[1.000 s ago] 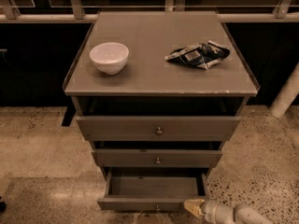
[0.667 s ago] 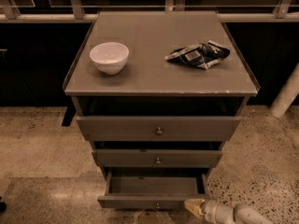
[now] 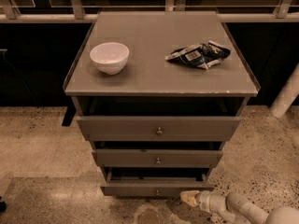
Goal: Close bottom drawer
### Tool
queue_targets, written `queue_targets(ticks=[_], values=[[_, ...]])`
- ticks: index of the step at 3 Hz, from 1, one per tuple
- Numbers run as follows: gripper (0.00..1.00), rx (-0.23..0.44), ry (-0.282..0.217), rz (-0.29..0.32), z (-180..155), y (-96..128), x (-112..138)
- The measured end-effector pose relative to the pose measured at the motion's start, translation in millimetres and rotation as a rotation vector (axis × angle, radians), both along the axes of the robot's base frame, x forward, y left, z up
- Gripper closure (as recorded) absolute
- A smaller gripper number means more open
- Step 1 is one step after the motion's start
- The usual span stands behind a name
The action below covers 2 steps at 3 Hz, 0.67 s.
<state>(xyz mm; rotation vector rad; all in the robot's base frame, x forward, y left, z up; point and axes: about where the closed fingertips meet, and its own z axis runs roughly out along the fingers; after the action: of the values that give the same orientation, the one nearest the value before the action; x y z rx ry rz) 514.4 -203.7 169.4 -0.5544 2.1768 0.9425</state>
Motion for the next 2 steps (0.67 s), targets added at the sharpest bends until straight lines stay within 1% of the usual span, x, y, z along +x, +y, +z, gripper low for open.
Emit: queue_targets(ticks=[1,2], values=[[1.00,0.003,-0.001,-0.002,-4.2,2.2,5.3],[1.00,0.008,-0.006,0.022,-13.6,9.9,25.6]])
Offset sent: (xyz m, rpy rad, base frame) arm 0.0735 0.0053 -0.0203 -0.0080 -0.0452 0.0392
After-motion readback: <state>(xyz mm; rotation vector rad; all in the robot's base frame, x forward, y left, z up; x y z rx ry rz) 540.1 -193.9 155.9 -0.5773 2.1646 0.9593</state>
